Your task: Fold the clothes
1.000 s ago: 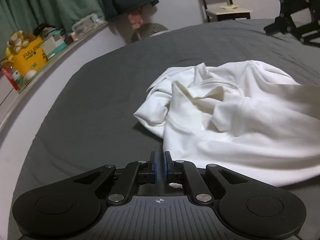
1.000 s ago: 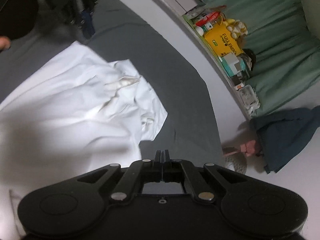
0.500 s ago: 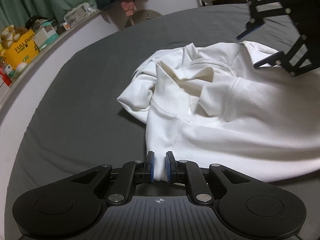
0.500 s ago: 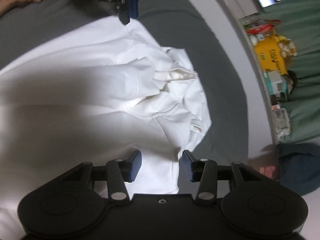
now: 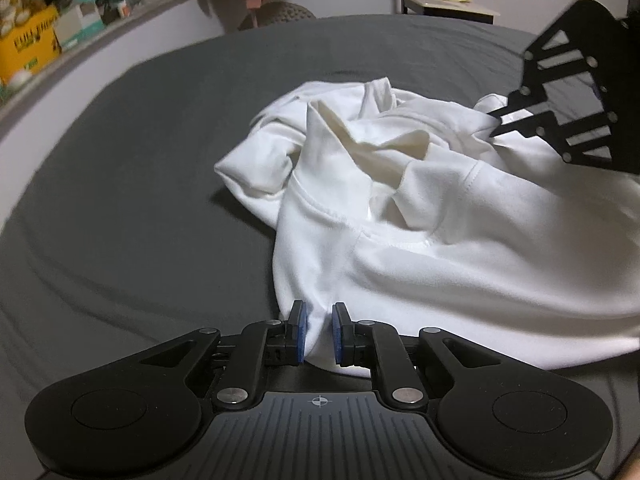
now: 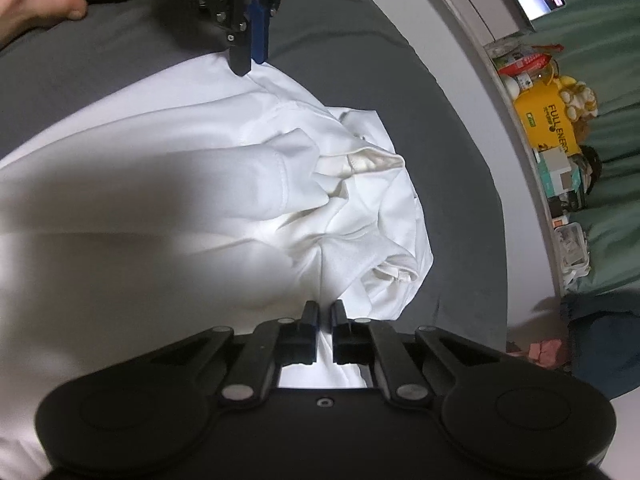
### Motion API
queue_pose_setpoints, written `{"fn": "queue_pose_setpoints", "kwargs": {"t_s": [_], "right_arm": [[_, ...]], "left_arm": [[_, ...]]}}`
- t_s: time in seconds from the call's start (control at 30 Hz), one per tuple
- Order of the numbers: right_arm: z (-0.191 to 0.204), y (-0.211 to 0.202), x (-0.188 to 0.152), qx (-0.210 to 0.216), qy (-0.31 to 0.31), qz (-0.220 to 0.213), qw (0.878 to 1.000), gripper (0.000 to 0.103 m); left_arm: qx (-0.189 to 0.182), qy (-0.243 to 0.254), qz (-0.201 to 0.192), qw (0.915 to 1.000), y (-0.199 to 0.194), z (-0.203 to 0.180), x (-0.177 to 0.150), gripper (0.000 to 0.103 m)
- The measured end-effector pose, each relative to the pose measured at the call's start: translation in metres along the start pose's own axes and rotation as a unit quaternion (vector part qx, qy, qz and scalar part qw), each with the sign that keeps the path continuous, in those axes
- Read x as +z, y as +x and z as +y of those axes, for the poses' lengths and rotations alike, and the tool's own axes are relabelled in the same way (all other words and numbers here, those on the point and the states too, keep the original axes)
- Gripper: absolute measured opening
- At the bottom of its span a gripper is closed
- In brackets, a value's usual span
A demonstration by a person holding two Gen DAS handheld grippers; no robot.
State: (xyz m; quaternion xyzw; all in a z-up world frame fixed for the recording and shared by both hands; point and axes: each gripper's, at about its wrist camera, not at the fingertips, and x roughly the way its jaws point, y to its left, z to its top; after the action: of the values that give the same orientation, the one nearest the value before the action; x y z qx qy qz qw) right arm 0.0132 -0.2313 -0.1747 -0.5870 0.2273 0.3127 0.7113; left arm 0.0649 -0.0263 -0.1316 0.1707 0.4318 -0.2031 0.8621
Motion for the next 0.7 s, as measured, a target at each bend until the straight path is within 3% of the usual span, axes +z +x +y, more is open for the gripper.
{"fn": "queue_pose_setpoints", "kwargs": {"t_s": [0.1,0.2,0.27,0.33,0.4,0.47,0.63,0.7], "right_arm": [[0.003,0.000,-0.002,-0.006,-0.005,0.005,1.000,0.008],[0.004,0.002,-0.003,-0.006,0.003,0.010,1.000,0.013],[0.005,0.003,-0.003,-0.004,0.009,0.011,1.000,0.021],[0.007,0.003,-0.002,-0.003,0.012,0.011,1.000,0.021],[0.009,0.003,-0.001,-0.005,0.011,0.012,1.000,0.022],[0.009,0.003,0.000,-0.007,0.009,0.012,1.000,0.023],[0.007,-0.002,0.000,-0.009,0.000,0.005,1.000,0.029],[0.006,-0.003,0.000,-0.008,-0.007,0.003,1.000,0.031]], "left_arm": [[0.000,0.010,0.017,0.9998,0.007,-0.003,0.000,0.012],[0.021,0.045,0.025,0.9985,0.010,-0.016,0.001,0.034],[0.065,0.076,0.021,0.9947,0.010,-0.026,0.000,0.064],[0.097,0.093,0.016,0.9908,0.009,-0.031,-0.002,0.075],[0.088,0.080,0.016,0.9927,0.008,-0.028,-0.001,0.076],[0.071,0.048,0.007,0.9963,0.004,-0.017,0.000,0.085],[0.030,-0.047,-0.075,0.9956,-0.027,0.016,-0.004,0.085],[0.005,-0.043,-0.084,0.9955,-0.033,0.019,-0.005,0.085]]}}
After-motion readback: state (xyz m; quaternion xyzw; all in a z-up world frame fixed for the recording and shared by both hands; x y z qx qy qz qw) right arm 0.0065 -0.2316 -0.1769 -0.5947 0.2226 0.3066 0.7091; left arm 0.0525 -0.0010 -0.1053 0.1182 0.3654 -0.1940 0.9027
